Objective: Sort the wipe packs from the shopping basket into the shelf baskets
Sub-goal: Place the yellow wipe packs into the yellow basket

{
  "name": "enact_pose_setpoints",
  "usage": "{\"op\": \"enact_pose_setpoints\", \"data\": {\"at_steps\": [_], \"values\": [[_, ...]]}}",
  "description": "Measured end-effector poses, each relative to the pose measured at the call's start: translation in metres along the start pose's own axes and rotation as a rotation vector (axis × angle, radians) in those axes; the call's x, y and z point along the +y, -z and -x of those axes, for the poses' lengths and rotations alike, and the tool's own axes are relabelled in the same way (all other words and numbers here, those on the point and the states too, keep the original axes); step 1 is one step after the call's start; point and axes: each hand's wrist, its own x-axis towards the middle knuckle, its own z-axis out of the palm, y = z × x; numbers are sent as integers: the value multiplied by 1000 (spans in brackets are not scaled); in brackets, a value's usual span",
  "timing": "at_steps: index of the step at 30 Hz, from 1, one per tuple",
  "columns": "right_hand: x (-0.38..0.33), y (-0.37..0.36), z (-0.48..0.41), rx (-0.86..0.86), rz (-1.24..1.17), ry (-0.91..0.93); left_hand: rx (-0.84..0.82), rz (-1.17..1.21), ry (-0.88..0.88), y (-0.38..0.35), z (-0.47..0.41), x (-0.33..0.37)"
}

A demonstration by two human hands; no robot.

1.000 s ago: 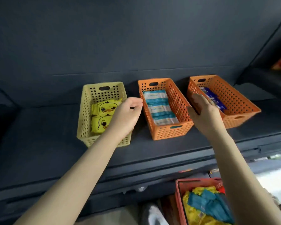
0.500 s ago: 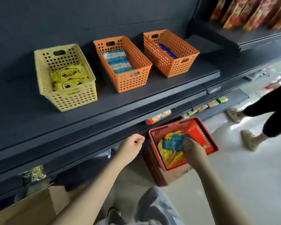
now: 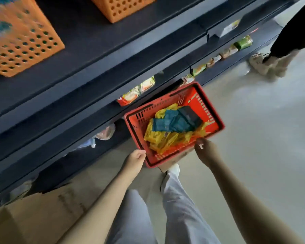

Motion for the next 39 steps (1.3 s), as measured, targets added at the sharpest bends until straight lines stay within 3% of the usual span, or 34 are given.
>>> {"op": "enact_pose_setpoints", "data": {"at_steps": [8, 12, 14, 18, 23, 31, 39], "values": [[7, -77, -121, -163, 50, 43, 57, 139, 142, -60, -146, 0], [18, -124, -161, -292, 90, -123, 110, 164, 218, -72, -212, -6], [21, -137, -177, -302, -23, -227, 121, 158, 257, -77, -237, -7], [29, -155, -197, -357, -490, -534, 115, 84, 317, -79, -269, -9], [40, -170, -205, -394, -506, -572, 81, 43, 374, -88, -286, -14], [47, -177, -209, -304, -531, -596, 48, 37, 392, -92, -293, -20], [37, -157, -188, -60, -529, -561, 49, 292, 369, -84, -271, -12]]}}
